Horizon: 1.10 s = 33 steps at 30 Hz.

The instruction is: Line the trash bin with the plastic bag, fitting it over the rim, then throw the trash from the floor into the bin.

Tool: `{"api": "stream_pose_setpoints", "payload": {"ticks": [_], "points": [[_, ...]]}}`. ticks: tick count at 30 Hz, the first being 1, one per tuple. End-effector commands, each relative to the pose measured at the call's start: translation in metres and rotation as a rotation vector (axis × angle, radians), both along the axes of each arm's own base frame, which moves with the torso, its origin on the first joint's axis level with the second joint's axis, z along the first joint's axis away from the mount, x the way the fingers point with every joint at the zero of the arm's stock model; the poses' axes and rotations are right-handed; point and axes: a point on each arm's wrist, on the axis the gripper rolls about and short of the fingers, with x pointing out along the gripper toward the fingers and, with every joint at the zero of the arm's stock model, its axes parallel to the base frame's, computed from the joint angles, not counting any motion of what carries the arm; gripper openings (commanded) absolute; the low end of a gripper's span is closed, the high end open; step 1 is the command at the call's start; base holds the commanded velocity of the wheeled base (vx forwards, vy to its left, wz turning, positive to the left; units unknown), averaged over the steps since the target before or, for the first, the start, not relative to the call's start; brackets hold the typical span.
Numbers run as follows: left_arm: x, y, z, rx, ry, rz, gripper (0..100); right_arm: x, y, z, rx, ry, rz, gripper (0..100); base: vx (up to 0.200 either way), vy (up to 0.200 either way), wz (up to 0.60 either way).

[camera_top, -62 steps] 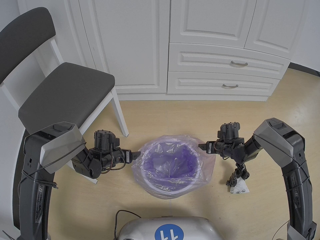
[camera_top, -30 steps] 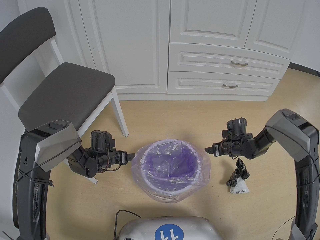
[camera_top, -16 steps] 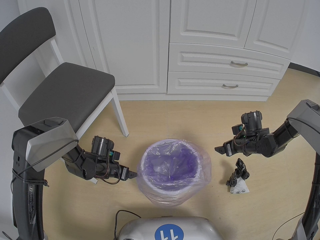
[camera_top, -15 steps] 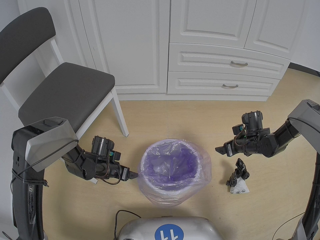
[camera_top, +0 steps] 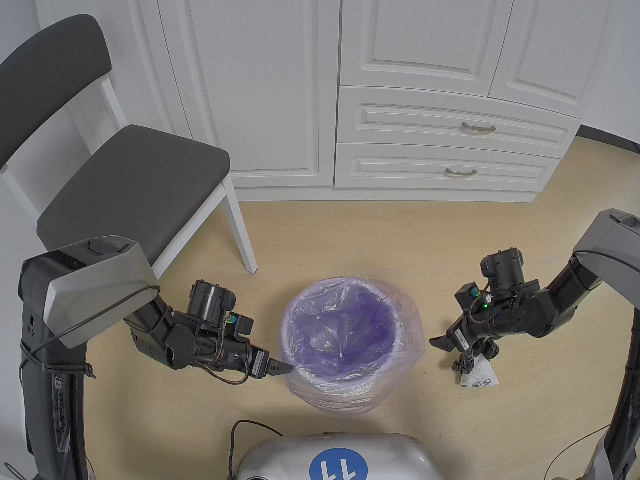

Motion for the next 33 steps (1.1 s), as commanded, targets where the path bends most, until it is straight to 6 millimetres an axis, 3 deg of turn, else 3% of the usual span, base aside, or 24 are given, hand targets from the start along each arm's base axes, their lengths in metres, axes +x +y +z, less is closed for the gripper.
{"api": "stream_pose_setpoints", "payload": {"ticks": [1,4,9,16,20,26,33], "points": [[-0.003,-0.001,0.002,-0.002,-0.002,-0.010,100,-0.014,0.013,-0.021,-0.013,0.084,0.067,100,0.000,0.000,0.00],[-0.003,-0.001,0.002,-0.003,-0.009,-0.007,100,-0.020,0.031,-0.038,-0.017,0.129,0.116,100,0.000,0.000,0.00],[-0.001,0.002,0.015,-0.013,-0.037,0.005,100,-0.011,0.053,-0.064,0.048,0.177,0.054,100,0.000,0.000,0.00],[0.000,0.006,0.033,-0.028,-0.075,0.020,100,0.002,0.057,-0.064,0.094,0.160,-0.001,100,0.000,0.000,0.00],[-0.002,0.014,0.050,-0.014,-0.122,0.054,100,0.018,0.064,-0.065,0.146,0.125,-0.150,100,0.000,0.000,0.00],[-0.001,0.030,0.073,-0.030,-0.184,0.096,100,0.042,0.073,-0.050,0.239,0.041,-0.265,100,0.000,0.000,0.00],[0.001,0.033,0.077,-0.034,-0.197,0.106,100,0.059,0.096,-0.032,0.389,-0.028,-0.375,100,0.000,0.000,0.00]]}}
